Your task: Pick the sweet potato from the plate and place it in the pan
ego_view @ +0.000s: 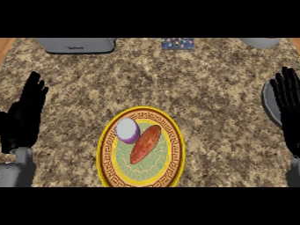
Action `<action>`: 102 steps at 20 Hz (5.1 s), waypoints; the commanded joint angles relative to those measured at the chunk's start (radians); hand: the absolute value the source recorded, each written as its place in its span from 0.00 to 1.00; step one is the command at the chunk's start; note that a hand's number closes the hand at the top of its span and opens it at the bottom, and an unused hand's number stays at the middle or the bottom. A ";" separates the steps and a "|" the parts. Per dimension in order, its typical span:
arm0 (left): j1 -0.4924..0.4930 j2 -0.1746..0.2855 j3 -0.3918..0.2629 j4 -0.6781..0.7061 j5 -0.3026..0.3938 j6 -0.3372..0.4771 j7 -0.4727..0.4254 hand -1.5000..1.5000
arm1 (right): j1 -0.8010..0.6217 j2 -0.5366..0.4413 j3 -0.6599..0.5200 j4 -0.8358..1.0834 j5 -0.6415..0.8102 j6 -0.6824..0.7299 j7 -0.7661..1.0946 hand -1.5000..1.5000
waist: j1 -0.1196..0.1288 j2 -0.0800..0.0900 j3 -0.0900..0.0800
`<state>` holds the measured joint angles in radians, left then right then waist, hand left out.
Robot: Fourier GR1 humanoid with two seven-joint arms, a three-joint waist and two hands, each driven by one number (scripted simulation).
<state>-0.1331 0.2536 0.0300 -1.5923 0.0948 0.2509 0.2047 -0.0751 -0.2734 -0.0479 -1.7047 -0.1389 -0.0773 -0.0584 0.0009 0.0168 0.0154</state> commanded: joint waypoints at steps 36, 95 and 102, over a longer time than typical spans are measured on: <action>-0.090 -0.004 0.004 0.097 0.000 -0.135 -0.108 0.50 | -0.292 0.241 0.566 -0.462 0.926 0.418 1.135 0.00 | 0.009 -0.017 -0.016; -0.127 -0.076 0.046 0.143 -0.111 -0.159 -0.131 0.50 | -0.472 0.273 0.682 0.323 0.700 0.311 1.121 0.00 | 0.001 -0.017 -0.015; -0.122 -0.058 0.073 0.134 -0.095 -0.180 -0.105 0.50 | -0.450 0.273 0.759 0.442 0.714 0.232 1.070 0.00 | 0.001 -0.016 -0.015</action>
<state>-0.2278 0.1863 0.0913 -1.4705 0.0058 0.0671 0.0759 -0.5542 -0.0057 0.7289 -1.3124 0.5426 0.1421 1.0238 0.0067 0.0001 -0.0001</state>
